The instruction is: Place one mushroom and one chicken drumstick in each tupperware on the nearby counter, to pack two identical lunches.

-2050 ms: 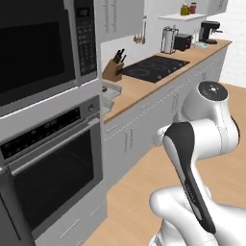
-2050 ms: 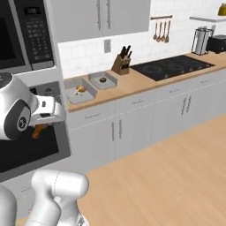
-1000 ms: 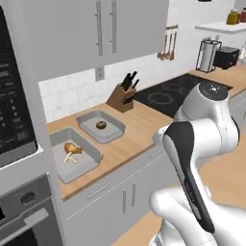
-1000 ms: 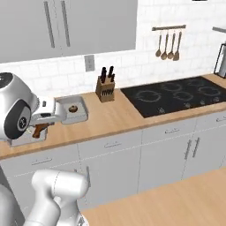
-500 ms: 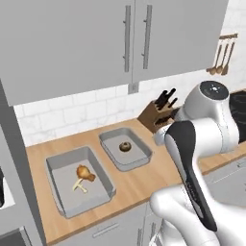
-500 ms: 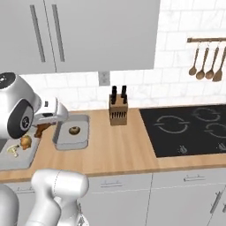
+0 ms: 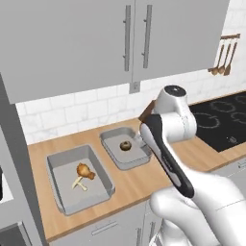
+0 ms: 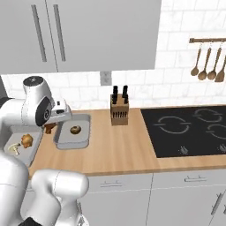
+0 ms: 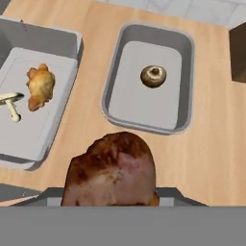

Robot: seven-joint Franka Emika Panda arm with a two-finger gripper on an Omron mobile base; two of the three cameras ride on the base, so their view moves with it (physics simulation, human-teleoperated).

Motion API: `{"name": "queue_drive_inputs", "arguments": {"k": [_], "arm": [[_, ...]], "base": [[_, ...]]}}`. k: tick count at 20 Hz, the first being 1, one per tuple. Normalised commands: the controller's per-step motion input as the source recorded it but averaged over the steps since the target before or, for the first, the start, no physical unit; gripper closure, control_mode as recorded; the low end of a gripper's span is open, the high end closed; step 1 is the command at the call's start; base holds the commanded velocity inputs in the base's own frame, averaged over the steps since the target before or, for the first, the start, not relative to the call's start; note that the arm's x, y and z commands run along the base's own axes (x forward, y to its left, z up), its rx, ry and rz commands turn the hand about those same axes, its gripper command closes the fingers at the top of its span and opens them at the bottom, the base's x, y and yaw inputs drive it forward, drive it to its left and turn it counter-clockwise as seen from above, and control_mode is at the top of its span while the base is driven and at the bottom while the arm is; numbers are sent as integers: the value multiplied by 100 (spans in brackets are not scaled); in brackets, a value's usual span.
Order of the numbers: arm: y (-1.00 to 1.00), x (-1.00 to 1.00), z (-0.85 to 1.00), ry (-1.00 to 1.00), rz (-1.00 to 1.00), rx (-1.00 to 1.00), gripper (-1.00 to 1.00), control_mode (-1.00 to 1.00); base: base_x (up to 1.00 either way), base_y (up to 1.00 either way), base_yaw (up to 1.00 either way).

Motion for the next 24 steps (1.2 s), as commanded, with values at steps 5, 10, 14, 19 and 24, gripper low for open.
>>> {"name": "queue_drive_inputs", "arguments": {"k": [5, 10, 14, 19, 24], "arm": [[80, 100, -49, 12, 1, -9, 100, -100], [13, 100, -63, 12, -14, -6, 100, -100], [4, 100, -42, 2, -8, 9, 100, -100], [1, 86, -50, 0, 0, 8, 100, -100], [13, 82, -64, 0, 0, 6, -100, -100]], "base": [[0, 0, 0], [0, 0, 0], [0, 0, 0], [0, 0, 0], [0, 0, 0]]}}
